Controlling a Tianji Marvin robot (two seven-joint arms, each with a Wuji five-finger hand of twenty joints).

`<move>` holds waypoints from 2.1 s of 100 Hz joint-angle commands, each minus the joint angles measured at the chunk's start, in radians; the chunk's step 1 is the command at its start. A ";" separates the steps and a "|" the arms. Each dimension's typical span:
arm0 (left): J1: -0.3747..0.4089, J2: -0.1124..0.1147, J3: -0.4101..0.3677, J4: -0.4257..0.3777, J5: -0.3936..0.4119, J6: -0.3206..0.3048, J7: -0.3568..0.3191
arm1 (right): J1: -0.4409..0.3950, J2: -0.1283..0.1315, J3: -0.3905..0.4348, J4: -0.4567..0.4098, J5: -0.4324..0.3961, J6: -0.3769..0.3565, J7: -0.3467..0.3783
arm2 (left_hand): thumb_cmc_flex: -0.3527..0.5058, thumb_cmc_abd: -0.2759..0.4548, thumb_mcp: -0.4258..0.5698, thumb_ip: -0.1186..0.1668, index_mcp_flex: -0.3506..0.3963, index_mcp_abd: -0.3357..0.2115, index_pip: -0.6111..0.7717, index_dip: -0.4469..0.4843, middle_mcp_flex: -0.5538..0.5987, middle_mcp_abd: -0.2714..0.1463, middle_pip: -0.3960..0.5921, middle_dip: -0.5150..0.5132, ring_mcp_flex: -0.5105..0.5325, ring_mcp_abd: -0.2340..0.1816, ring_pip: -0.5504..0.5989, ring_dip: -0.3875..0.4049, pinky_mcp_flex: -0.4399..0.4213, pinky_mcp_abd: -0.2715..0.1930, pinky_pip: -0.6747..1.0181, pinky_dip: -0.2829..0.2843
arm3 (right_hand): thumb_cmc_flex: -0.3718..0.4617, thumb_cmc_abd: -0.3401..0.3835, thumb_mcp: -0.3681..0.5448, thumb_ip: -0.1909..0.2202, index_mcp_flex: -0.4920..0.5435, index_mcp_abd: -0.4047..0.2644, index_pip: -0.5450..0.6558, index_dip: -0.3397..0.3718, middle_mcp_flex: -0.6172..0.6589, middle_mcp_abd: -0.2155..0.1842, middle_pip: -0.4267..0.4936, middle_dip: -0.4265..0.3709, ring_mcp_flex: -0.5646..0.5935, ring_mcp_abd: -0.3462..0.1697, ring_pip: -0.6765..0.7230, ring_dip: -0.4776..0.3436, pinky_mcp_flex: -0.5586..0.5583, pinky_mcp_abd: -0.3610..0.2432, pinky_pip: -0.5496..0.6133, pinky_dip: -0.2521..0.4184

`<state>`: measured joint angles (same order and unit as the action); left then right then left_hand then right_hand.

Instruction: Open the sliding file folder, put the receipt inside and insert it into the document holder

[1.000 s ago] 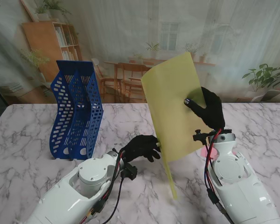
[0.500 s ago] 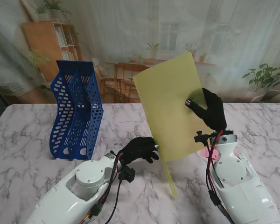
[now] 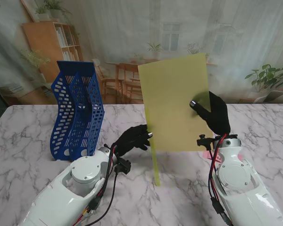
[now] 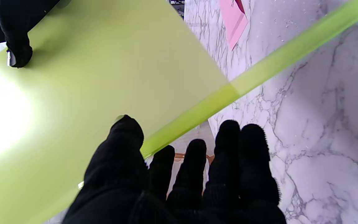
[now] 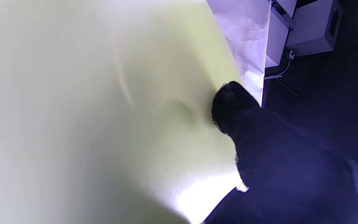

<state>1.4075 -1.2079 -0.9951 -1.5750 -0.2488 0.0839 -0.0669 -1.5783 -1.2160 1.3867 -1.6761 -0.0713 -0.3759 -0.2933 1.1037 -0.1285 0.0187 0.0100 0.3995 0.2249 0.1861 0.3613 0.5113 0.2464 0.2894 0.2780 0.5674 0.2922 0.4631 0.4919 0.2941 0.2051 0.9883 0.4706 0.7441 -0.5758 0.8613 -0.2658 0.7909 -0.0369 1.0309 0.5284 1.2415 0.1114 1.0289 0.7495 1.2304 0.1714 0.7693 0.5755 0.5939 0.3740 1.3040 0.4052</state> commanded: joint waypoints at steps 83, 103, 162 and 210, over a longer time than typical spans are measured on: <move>-0.011 -0.022 -0.009 0.001 -0.066 0.038 0.027 | -0.036 -0.016 -0.045 0.063 -0.104 0.164 -0.076 | 0.133 -0.022 0.007 0.012 0.180 -0.027 0.315 0.100 0.307 -0.040 0.091 0.100 0.207 0.007 0.086 0.017 0.153 0.009 0.180 0.035 | 0.096 0.122 0.056 0.043 -0.059 -0.058 0.086 -0.016 0.013 0.001 -0.061 -0.125 0.034 0.011 -0.051 -0.055 -0.027 0.007 0.031 -0.002; -0.034 -0.016 0.007 0.017 -0.102 0.038 -0.034 | -0.015 -0.022 -0.070 0.080 -0.093 0.153 -0.088 | -0.093 -0.071 -0.027 0.001 0.077 -0.027 0.077 0.010 -0.052 -0.004 -0.106 -0.071 0.038 0.001 -0.035 -0.055 0.041 -0.020 0.014 -0.009 | 0.094 0.118 0.058 0.042 -0.054 -0.063 0.088 -0.017 0.013 -0.004 -0.046 -0.127 0.037 0.006 -0.039 -0.052 -0.021 0.001 0.030 -0.001; -0.042 -0.039 0.021 -0.008 -0.094 0.074 0.055 | 0.001 -0.023 -0.098 0.094 -0.102 0.166 -0.090 | 0.187 -0.035 0.147 -0.023 0.301 -0.033 0.376 0.150 0.422 -0.013 0.131 0.039 0.305 0.018 0.161 -0.042 0.268 0.037 0.221 0.037 | 0.091 0.124 0.054 0.041 -0.059 -0.070 0.086 -0.022 0.006 -0.004 -0.044 -0.133 0.027 0.007 -0.041 -0.055 -0.028 -0.002 0.022 -0.003; -0.068 -0.065 0.015 0.031 -0.051 0.147 0.144 | -0.097 0.023 -0.012 0.017 -0.094 0.241 0.093 | 0.187 -0.062 0.142 -0.020 0.331 -0.048 0.516 0.206 0.512 -0.001 0.178 0.074 0.421 0.017 0.231 -0.044 0.428 -0.009 0.295 -0.024 | 0.064 0.184 -0.098 0.056 -0.236 0.031 -0.106 -0.242 -0.187 0.063 -0.180 -0.214 -0.185 0.063 -0.192 -0.109 -0.182 -0.003 -0.058 -0.009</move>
<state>1.3447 -1.2639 -0.9817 -1.5473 -0.2978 0.2259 0.0819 -1.6587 -1.2046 1.3686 -1.6588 -0.1634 -0.1373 -0.2105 1.2312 -0.2127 0.1171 -0.0052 0.7005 0.2288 0.6839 0.5515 0.9846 0.2493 0.4641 0.3421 0.9555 0.2855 0.6717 0.4572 0.6549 0.2682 1.2486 0.4731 0.7724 -0.4365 0.8054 -0.2398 0.5881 0.0011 0.9495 0.3119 1.0951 0.1680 0.8785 0.5469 1.0768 0.2258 0.6100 0.4763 0.4386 0.3842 1.2585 0.3976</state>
